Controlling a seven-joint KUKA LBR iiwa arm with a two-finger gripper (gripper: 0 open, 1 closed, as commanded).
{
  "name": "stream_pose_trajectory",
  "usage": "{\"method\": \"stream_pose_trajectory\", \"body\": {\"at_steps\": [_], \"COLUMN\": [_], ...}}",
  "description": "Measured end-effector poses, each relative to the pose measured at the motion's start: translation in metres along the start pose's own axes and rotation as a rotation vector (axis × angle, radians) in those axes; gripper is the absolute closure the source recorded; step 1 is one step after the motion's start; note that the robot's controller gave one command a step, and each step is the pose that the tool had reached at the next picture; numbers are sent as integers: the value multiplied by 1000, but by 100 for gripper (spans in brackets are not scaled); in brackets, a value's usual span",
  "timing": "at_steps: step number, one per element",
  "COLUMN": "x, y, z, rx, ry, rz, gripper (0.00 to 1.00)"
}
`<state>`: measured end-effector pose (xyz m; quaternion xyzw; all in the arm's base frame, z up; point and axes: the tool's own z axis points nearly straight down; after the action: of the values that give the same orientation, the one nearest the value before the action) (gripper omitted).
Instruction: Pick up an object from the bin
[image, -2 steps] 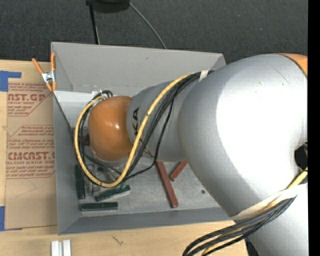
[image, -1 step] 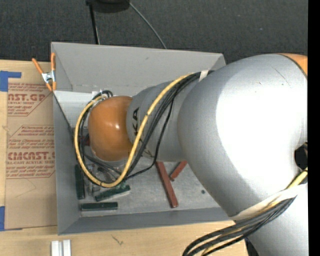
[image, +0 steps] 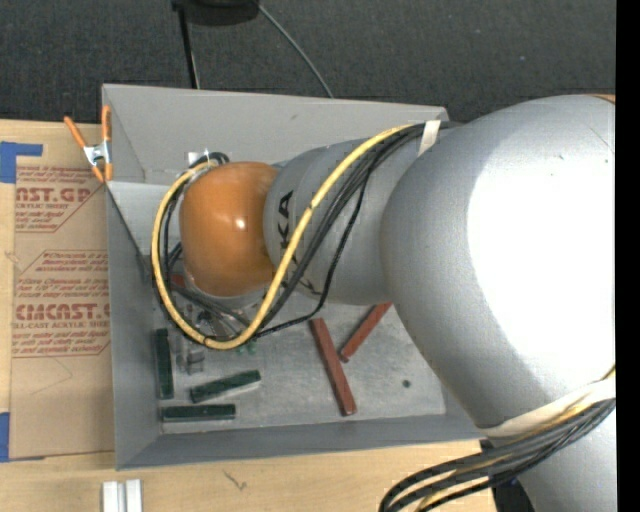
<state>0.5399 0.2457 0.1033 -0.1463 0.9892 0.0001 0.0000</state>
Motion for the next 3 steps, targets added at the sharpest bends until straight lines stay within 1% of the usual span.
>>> {"method": "stream_pose_trajectory", "body": {"at_steps": [1,2,3], "x": [26,26,54], "y": [0,0,-15], "z": [-17,-17,7], "rx": [-1,-1,-1], "ry": [-1,-1,-5], "rz": [5,5,-144], "gripper": [0,0,0]}}
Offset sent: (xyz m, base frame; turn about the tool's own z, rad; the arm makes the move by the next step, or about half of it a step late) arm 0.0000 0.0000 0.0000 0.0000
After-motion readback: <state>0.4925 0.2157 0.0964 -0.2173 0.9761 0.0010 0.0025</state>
